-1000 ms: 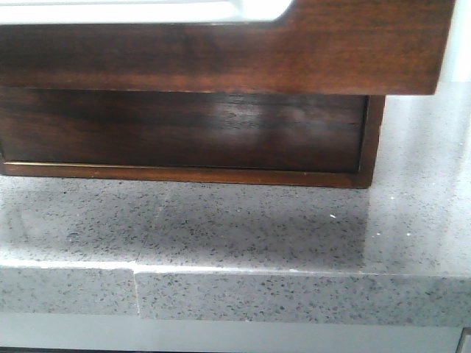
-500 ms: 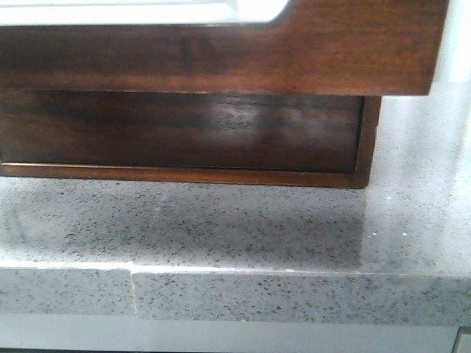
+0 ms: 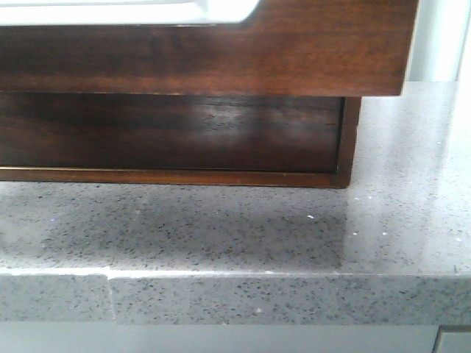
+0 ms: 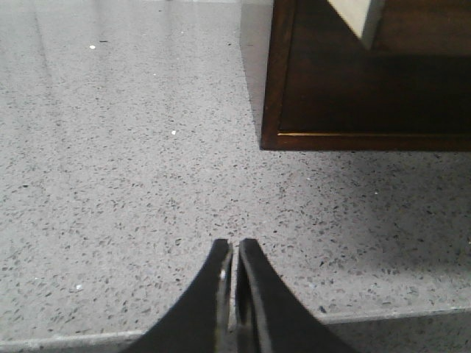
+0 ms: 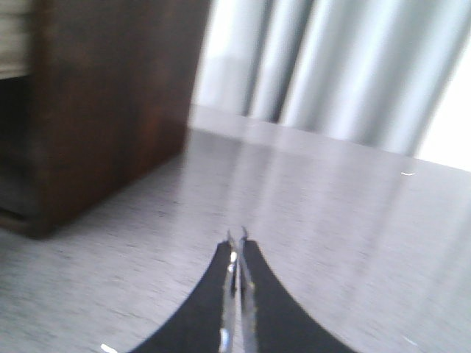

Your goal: Put scissors in drawer with both arms

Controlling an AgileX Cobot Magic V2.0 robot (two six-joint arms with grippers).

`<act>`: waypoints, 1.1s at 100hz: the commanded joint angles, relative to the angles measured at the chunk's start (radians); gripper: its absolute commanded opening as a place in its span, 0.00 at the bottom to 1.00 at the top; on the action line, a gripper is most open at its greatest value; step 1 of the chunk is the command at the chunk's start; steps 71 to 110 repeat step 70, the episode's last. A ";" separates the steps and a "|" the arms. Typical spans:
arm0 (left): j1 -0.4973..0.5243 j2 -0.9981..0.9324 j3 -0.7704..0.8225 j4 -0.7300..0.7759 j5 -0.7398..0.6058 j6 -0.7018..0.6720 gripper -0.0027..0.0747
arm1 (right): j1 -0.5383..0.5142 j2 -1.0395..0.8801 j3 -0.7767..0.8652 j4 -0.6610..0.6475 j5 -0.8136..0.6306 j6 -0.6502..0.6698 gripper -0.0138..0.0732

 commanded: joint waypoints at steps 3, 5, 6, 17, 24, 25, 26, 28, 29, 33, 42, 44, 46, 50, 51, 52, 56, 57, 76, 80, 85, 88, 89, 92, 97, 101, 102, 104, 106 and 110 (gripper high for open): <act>-0.003 -0.034 0.021 -0.006 -0.052 -0.007 0.01 | -0.032 -0.058 0.030 -0.023 0.075 0.005 0.11; -0.003 -0.034 0.021 -0.006 -0.052 -0.007 0.01 | -0.031 -0.073 0.030 -0.023 0.109 0.005 0.11; -0.003 -0.034 0.021 -0.006 -0.052 -0.007 0.01 | -0.031 -0.076 0.030 -0.023 0.120 0.005 0.11; -0.003 -0.034 0.021 -0.006 -0.052 -0.007 0.01 | -0.031 -0.070 0.030 -0.021 0.291 0.005 0.11; -0.003 -0.034 0.021 -0.006 -0.052 -0.007 0.01 | -0.031 -0.070 0.030 -0.021 0.276 0.005 0.11; -0.003 -0.034 0.021 -0.006 -0.052 -0.007 0.01 | -0.031 -0.070 0.030 -0.021 0.276 0.005 0.11; -0.003 -0.034 0.021 -0.006 -0.052 -0.007 0.01 | -0.031 -0.070 0.030 -0.021 0.276 0.005 0.11; -0.003 -0.034 0.021 -0.006 -0.052 -0.007 0.01 | -0.031 -0.070 0.030 -0.021 0.276 0.005 0.11; -0.003 -0.034 0.021 -0.006 -0.052 -0.007 0.01 | -0.031 -0.070 0.030 -0.021 0.276 0.005 0.11; -0.003 -0.034 0.021 -0.006 -0.052 -0.007 0.01 | -0.031 -0.070 0.030 -0.021 0.276 0.005 0.11; -0.003 -0.034 0.021 -0.006 -0.052 -0.007 0.01 | -0.031 -0.070 0.030 -0.021 0.276 0.005 0.11; -0.003 -0.034 0.021 -0.006 -0.052 -0.007 0.01 | -0.031 -0.070 0.030 -0.021 0.276 0.005 0.11; -0.003 -0.034 0.021 -0.006 -0.052 -0.007 0.01 | -0.031 -0.070 0.030 -0.021 0.276 0.005 0.11; -0.003 -0.034 0.021 -0.006 -0.052 -0.007 0.01 | -0.031 -0.070 0.030 -0.021 0.276 0.005 0.11; -0.003 -0.034 0.021 -0.006 -0.052 -0.007 0.01 | -0.031 -0.070 0.030 -0.021 0.276 0.005 0.11; -0.003 -0.034 0.021 -0.006 -0.052 -0.007 0.01 | -0.031 -0.070 0.030 -0.021 0.276 0.005 0.11; -0.003 -0.034 0.021 -0.006 -0.052 -0.007 0.01 | -0.031 -0.070 0.030 -0.021 0.276 0.005 0.11; -0.003 -0.034 0.021 -0.006 -0.052 -0.007 0.01 | -0.031 -0.070 0.030 -0.021 0.276 0.005 0.11; -0.003 -0.034 0.021 -0.006 -0.052 -0.007 0.01 | -0.031 -0.070 0.030 -0.021 0.276 0.005 0.11; -0.003 -0.034 0.021 -0.006 -0.052 -0.007 0.01 | -0.031 -0.070 0.030 -0.021 0.276 0.005 0.11; -0.003 -0.034 0.021 -0.006 -0.052 -0.007 0.01 | -0.031 -0.070 0.030 -0.021 0.276 0.005 0.11; -0.003 -0.034 0.021 -0.006 -0.052 -0.007 0.01 | -0.031 -0.070 0.030 -0.021 0.276 0.005 0.11; -0.003 -0.034 0.021 -0.006 -0.052 -0.007 0.01 | -0.031 -0.070 0.030 -0.021 0.276 0.005 0.11; -0.003 -0.034 0.021 -0.006 -0.052 -0.007 0.01 | -0.031 -0.070 0.030 -0.021 0.276 0.005 0.11; -0.003 -0.034 0.021 -0.006 -0.052 -0.007 0.01 | -0.031 -0.070 0.030 -0.021 0.276 0.005 0.11; -0.003 -0.034 0.021 -0.006 -0.052 -0.007 0.01 | -0.031 -0.070 0.030 -0.021 0.276 0.005 0.11; -0.003 -0.034 0.021 -0.006 -0.052 -0.007 0.01 | -0.031 -0.070 0.030 -0.021 0.276 0.005 0.11; -0.003 -0.034 0.021 -0.006 -0.052 -0.007 0.01 | -0.031 -0.070 0.030 -0.021 0.276 0.005 0.11; -0.003 -0.034 0.021 -0.006 -0.052 -0.007 0.01 | -0.031 -0.070 0.030 -0.021 0.276 0.005 0.11; -0.003 -0.034 0.021 -0.006 -0.052 -0.007 0.01 | -0.031 -0.070 0.030 -0.021 0.276 0.005 0.11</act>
